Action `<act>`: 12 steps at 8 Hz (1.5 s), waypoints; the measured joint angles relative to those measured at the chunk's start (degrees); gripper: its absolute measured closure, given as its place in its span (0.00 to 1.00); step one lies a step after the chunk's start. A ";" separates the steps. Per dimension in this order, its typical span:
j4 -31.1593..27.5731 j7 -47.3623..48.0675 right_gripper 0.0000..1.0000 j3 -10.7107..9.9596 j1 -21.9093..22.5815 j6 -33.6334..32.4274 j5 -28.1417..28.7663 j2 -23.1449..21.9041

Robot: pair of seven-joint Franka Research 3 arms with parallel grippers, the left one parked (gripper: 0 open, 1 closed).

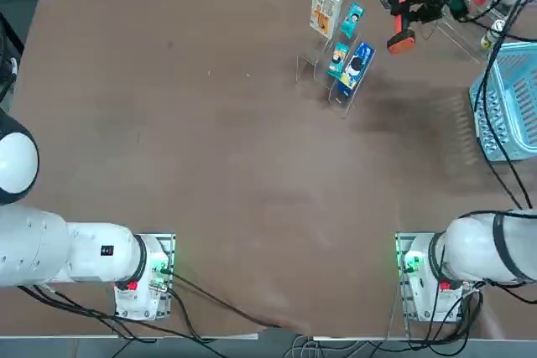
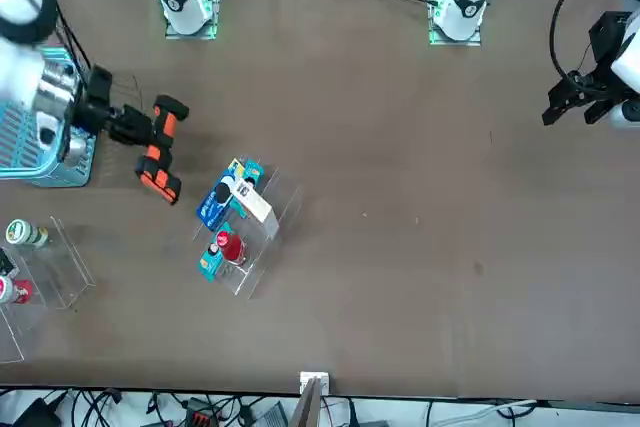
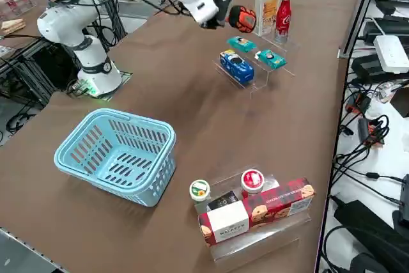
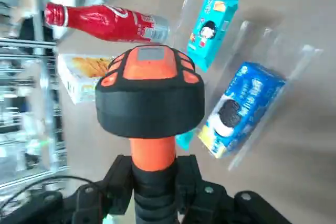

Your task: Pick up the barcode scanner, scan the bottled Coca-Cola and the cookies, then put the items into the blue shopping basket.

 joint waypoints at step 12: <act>-14.84 -32.57 0.56 0.59 1.31 0.73 43.39 9.19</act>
